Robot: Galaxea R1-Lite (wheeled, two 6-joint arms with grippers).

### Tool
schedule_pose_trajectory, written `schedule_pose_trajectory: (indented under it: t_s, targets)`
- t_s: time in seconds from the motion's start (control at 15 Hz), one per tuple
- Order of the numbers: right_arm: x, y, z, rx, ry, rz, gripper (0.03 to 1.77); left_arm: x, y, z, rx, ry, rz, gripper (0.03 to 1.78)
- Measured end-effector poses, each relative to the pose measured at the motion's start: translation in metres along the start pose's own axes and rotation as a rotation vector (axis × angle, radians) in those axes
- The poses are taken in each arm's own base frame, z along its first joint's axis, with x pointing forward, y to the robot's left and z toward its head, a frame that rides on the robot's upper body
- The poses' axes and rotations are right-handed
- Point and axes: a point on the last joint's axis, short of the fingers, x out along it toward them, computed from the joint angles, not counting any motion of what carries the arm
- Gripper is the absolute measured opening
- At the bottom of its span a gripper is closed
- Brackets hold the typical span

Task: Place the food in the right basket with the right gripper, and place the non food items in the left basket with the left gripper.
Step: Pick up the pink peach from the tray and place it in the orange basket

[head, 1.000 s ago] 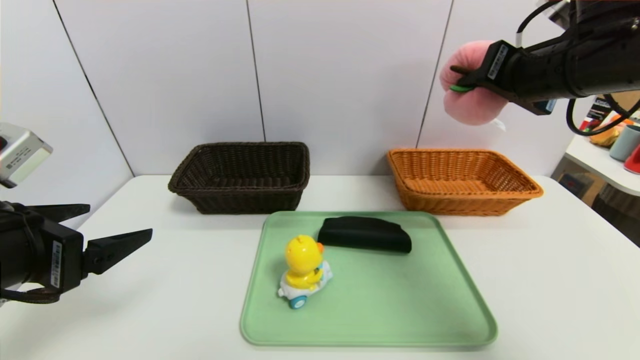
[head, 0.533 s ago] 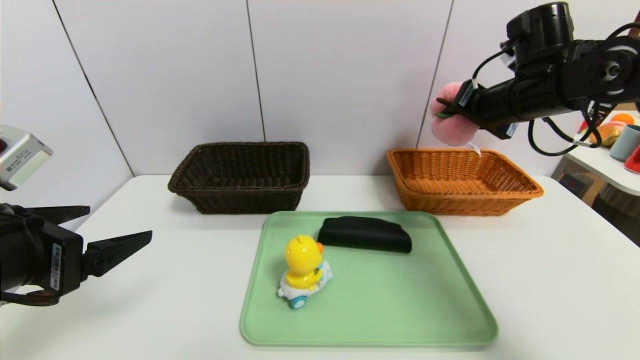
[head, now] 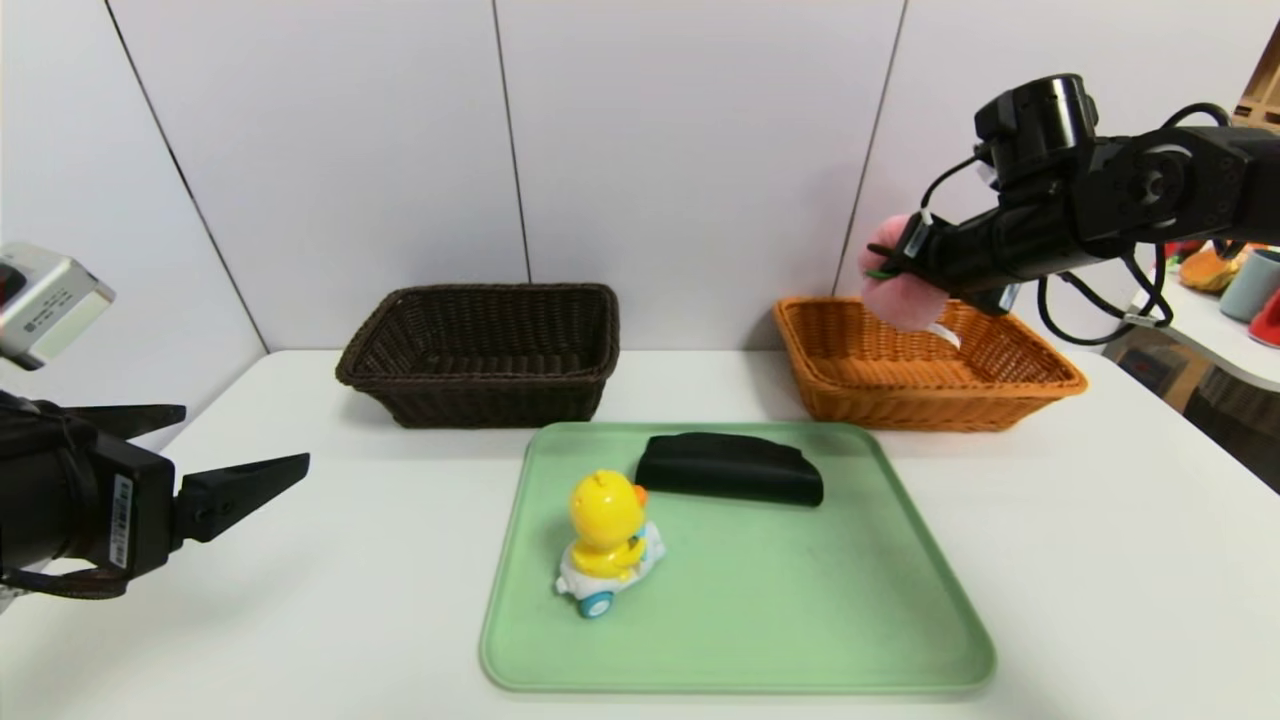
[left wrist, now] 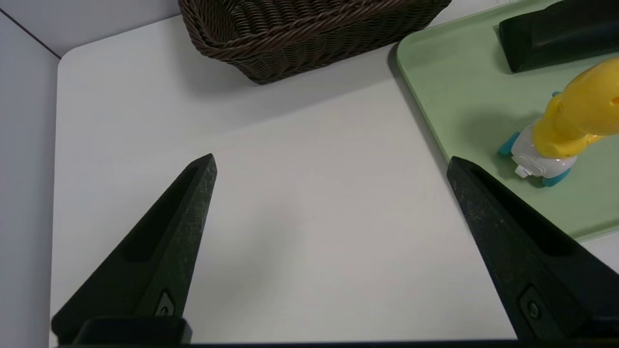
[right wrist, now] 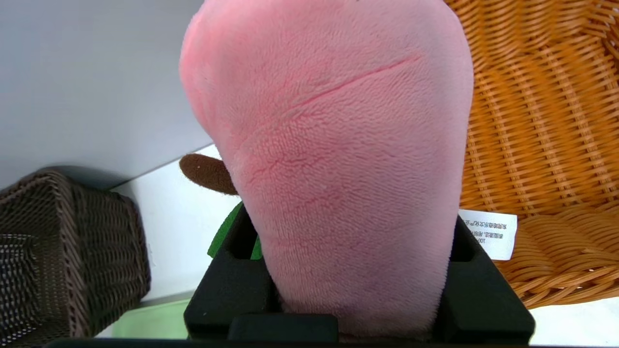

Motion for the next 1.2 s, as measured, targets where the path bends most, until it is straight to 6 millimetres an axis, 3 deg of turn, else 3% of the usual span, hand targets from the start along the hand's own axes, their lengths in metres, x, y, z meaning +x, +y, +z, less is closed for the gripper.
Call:
schedule_pose_trajectory:
  t_s: [0.47,0.87,1.2]
  targets:
    - [0.014,-0.009,-0.009,-0.002,0.046,-0.033,0.72,0.003,0.000,0.001,-0.001,0.007,-0.002,1.69]
    - [0.021,-0.015,-0.014,-0.032,0.069,-0.050,1.26,0.003,0.000,0.000,-0.001,0.010,-0.003,1.69]
    - [0.024,-0.017,-0.015,-0.037,0.074,-0.056,1.47,0.003,0.000,0.000,-0.001,0.011,-0.003,1.69]
